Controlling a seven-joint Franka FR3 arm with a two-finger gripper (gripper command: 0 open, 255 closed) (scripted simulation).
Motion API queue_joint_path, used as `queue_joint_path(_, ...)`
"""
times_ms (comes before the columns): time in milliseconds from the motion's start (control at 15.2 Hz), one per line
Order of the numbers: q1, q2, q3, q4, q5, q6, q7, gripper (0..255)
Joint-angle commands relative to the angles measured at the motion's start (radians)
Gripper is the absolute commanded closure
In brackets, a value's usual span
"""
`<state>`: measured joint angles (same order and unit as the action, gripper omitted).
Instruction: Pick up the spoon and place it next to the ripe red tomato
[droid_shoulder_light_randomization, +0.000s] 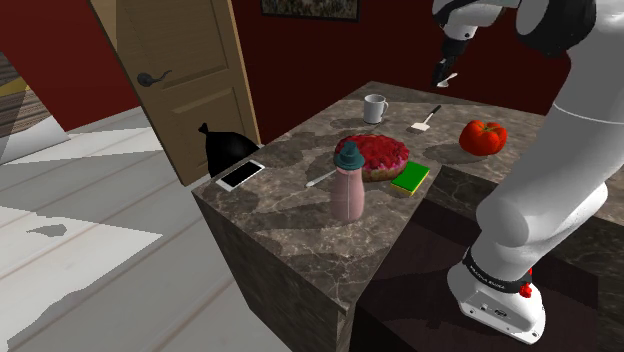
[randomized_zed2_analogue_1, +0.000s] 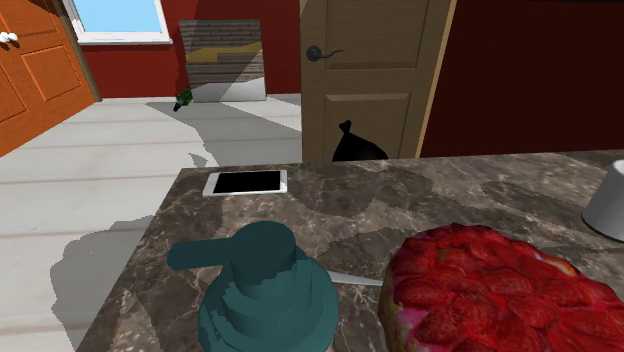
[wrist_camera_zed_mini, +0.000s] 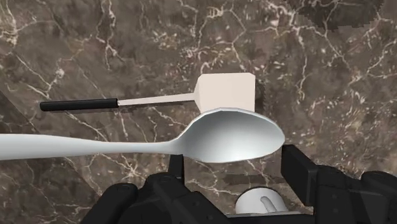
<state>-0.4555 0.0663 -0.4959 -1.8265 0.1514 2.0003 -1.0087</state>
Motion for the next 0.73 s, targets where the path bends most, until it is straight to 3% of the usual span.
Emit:
queue_joint_path(0,-0.033,0.058,-0.022,0.068,0.037,-0.025,-0.063,255)
queue_joint_path(330,-0.133,0.207,-0.053,0.248,0.130,-0.096,-0.193,255)
queue_joint_path(528,-0.219,0.320,-0.059,0.397,0.193,-0.159,-0.265,255)
queue_joint_path(660,-0.218,0.320,-0.056,0.371,0.194,-0.133,-0.269,255)
